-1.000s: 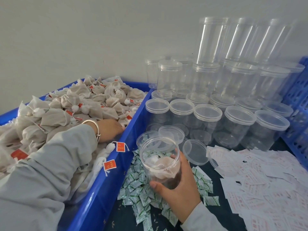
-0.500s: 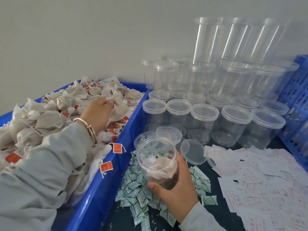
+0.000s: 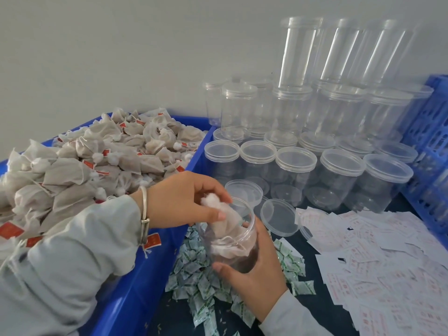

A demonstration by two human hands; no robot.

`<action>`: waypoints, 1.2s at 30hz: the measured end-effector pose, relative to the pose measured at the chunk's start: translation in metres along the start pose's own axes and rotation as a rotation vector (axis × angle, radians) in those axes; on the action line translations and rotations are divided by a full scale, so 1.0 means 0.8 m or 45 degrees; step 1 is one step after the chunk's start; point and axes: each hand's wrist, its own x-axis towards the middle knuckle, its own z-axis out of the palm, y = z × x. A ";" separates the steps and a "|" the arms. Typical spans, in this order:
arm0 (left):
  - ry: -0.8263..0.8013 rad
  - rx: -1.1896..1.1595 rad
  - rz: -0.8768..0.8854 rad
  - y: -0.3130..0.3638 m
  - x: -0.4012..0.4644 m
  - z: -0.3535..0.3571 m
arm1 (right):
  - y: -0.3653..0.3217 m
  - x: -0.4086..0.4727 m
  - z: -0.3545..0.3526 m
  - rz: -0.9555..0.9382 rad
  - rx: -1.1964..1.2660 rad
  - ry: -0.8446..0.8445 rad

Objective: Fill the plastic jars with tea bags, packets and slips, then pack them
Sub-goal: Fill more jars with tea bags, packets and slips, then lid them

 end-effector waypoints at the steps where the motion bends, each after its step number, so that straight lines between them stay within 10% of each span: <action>1: 0.034 0.045 0.010 0.000 0.000 0.000 | 0.001 0.000 0.000 0.006 0.002 -0.001; 9: 0.269 0.593 0.164 -0.003 0.004 0.006 | 0.002 0.000 0.001 0.014 0.022 -0.003; 15: -0.149 0.937 0.053 -0.001 0.015 0.016 | 0.003 -0.003 0.003 0.005 0.089 0.018; 21: 0.192 0.275 0.253 0.011 0.001 0.020 | -0.015 0.001 -0.006 -0.078 0.349 0.263; 36: 0.179 0.083 0.097 0.008 0.002 0.045 | -0.025 0.000 -0.014 -0.148 0.383 0.203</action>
